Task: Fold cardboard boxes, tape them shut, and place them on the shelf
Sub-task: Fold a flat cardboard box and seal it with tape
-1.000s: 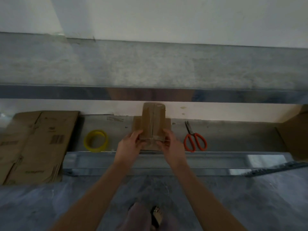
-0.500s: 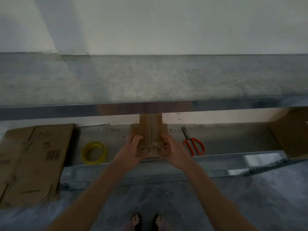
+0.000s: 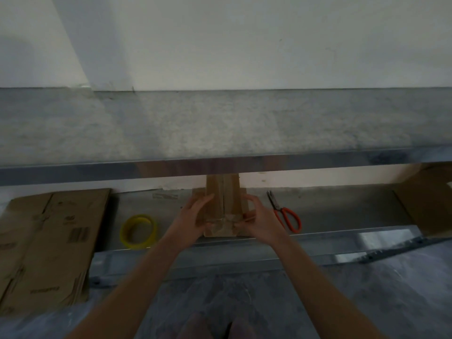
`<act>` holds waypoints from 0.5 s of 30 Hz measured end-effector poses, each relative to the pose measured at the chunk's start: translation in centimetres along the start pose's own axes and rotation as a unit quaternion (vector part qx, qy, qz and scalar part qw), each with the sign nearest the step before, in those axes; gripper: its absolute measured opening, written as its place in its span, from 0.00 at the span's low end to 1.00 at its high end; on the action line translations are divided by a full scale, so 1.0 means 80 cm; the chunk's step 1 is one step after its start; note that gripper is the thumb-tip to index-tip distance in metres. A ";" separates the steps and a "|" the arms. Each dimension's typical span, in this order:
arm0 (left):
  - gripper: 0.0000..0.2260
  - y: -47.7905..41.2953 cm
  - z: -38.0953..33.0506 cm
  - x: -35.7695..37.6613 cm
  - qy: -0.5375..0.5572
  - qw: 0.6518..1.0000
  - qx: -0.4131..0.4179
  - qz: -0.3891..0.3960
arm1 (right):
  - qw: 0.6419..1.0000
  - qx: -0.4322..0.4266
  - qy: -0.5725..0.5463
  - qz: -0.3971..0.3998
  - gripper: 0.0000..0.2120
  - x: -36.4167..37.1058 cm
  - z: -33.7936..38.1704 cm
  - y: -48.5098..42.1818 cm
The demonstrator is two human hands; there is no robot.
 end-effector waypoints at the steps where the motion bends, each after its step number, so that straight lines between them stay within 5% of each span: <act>1: 0.30 0.003 -0.001 0.001 0.014 1.000 -0.014 0.002 | 1.000 0.006 0.003 0.002 0.37 0.001 0.000 0.001; 5: 0.30 0.015 -0.008 0.007 0.026 0.999 -0.045 -0.002 | 1.000 0.010 0.001 0.006 0.35 0.009 0.003 0.011; 8: 0.31 0.027 -0.012 0.005 0.045 0.994 -0.084 -0.044 | 0.980 0.111 -0.165 -0.007 0.19 0.014 -0.002 0.032; 11: 0.31 0.038 -0.017 0.010 0.060 0.992 -0.093 -0.063 | 0.892 0.276 -0.355 -0.055 0.12 0.044 -0.035 0.056; 15: 0.30 0.048 -0.014 0.009 0.107 0.982 -0.123 -0.099 | 0.749 0.403 -0.519 0.080 0.31 0.106 -0.033 0.087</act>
Point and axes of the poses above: each hand's wrist, its own y-axis away from the middle knuckle, its own x-axis out of the palm, z = x × y, the point moved 6 cm from there along -y, towards the middle knuckle, and after that the axes turned 11 degrees about -z, right-handed, at the moved point
